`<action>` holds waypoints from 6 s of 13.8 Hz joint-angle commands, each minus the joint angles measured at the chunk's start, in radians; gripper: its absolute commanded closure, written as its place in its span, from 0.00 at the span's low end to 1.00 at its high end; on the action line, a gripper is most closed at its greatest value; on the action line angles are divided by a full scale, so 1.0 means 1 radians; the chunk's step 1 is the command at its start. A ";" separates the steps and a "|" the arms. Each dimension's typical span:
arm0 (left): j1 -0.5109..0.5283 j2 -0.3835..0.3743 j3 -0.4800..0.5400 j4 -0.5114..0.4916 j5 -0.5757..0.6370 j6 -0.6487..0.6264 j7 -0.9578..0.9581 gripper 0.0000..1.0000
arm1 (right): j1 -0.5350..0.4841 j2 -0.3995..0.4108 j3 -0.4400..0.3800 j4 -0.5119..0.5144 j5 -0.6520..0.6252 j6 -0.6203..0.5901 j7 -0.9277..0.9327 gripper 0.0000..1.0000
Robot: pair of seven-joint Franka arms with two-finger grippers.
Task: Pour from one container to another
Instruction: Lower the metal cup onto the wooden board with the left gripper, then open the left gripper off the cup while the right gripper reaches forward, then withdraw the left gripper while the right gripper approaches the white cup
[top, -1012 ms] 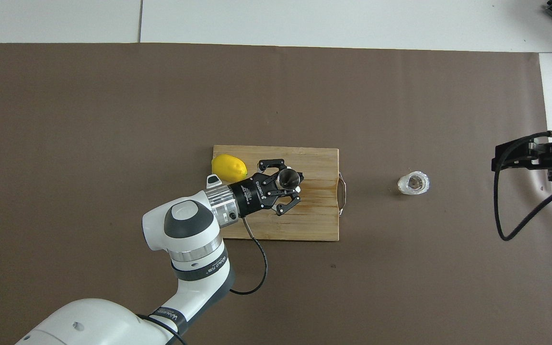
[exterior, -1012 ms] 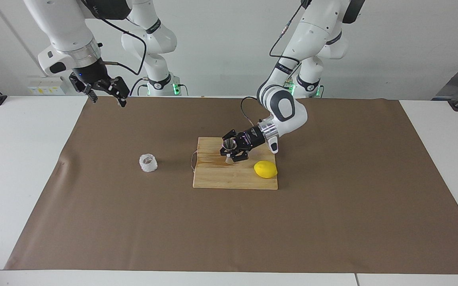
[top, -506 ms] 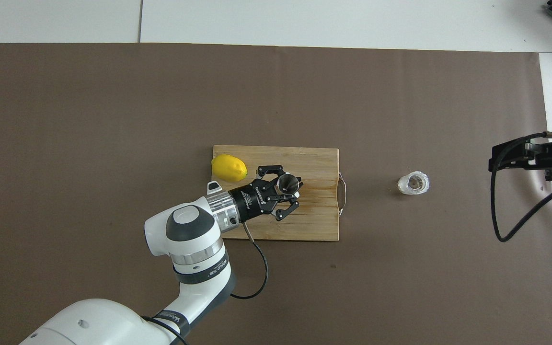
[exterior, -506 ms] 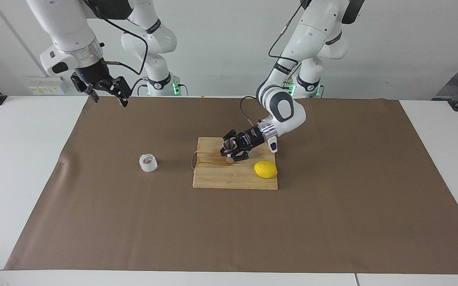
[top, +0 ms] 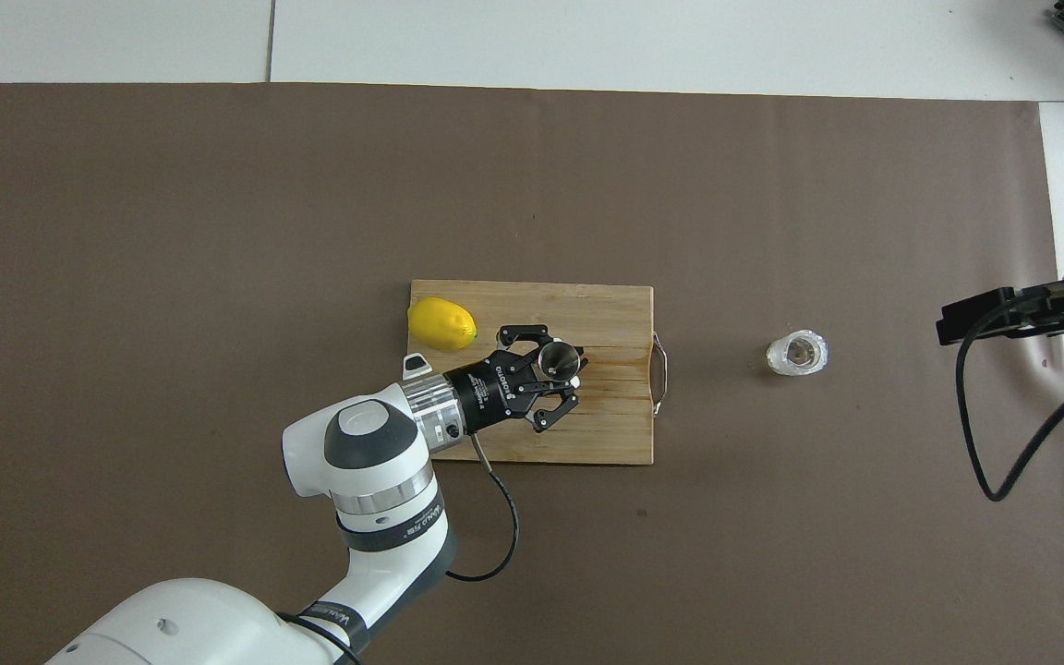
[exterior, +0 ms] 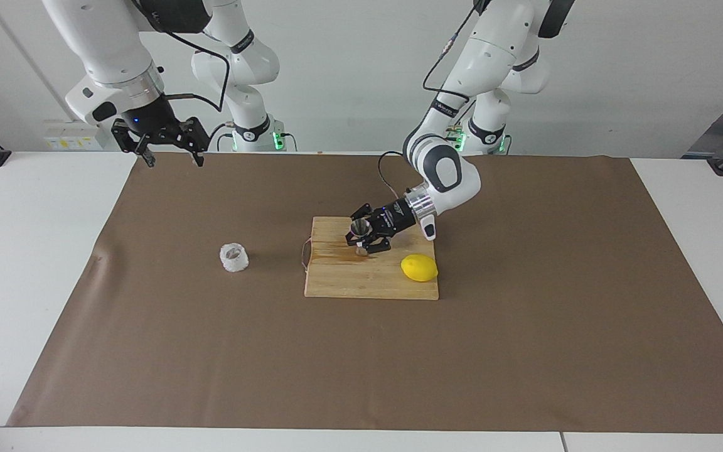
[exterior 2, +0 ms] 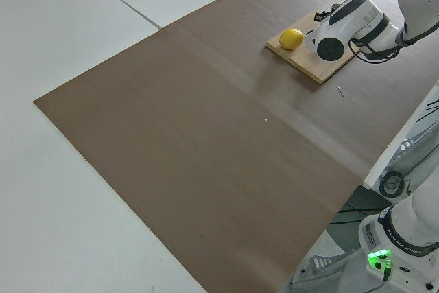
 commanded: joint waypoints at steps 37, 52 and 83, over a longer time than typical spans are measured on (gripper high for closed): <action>0.077 -0.159 0.020 -0.146 0.272 -0.020 -0.218 0.00 | -0.179 0.105 -0.003 -0.608 0.632 0.645 -1.864 0.00; 0.540 -0.252 0.025 0.094 1.318 -0.611 -0.622 0.00 | -0.194 0.282 -0.001 -0.585 0.832 0.683 -2.127 0.00; 0.586 -0.190 0.017 0.748 2.262 -0.923 0.603 0.00 | -0.131 0.283 -0.001 -0.598 0.872 0.738 -2.120 0.38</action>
